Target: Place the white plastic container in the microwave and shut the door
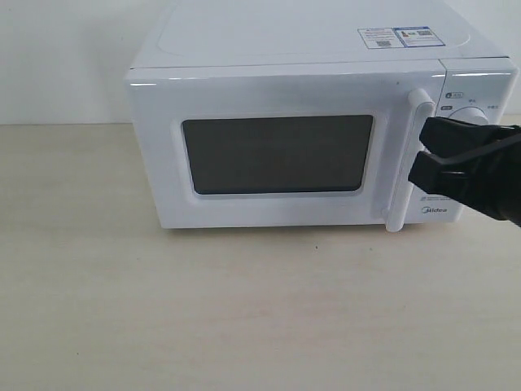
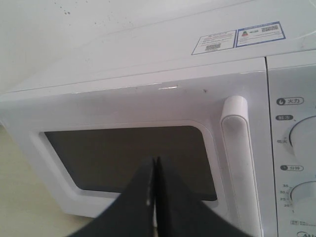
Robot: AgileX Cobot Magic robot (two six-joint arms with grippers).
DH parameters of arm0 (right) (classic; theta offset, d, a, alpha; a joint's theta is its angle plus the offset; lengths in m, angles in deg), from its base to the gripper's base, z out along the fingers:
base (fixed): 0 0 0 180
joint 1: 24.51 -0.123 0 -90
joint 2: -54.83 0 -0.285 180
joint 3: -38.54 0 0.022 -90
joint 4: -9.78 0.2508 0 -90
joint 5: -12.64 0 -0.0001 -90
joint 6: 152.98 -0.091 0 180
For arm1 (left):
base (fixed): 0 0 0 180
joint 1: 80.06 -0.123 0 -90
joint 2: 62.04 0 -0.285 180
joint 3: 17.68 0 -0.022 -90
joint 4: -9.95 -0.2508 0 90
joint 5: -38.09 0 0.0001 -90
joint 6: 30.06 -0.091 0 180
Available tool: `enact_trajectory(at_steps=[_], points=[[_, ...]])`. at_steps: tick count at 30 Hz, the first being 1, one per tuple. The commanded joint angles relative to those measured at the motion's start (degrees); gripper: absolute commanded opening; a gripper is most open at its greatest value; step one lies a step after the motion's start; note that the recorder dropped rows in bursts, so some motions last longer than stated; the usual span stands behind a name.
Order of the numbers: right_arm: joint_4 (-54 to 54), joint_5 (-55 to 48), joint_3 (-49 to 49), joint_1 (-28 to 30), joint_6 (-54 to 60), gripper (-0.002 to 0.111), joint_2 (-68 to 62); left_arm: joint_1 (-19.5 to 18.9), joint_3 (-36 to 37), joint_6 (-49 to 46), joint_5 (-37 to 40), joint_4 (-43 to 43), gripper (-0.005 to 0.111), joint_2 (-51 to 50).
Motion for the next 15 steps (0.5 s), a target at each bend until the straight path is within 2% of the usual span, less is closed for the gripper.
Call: enact_trajectory(at_steps=[1,15], points=[[-0.1,-0.2,0.4,0.5,0.1,0.000,0.2,0.3,0.2,0.5,0.1,0.6,0.004,0.1],[-0.1,-0.2,0.4,0.5,0.1,0.000,0.2,0.3,0.2,0.5,0.1,0.6,0.004,0.1]])
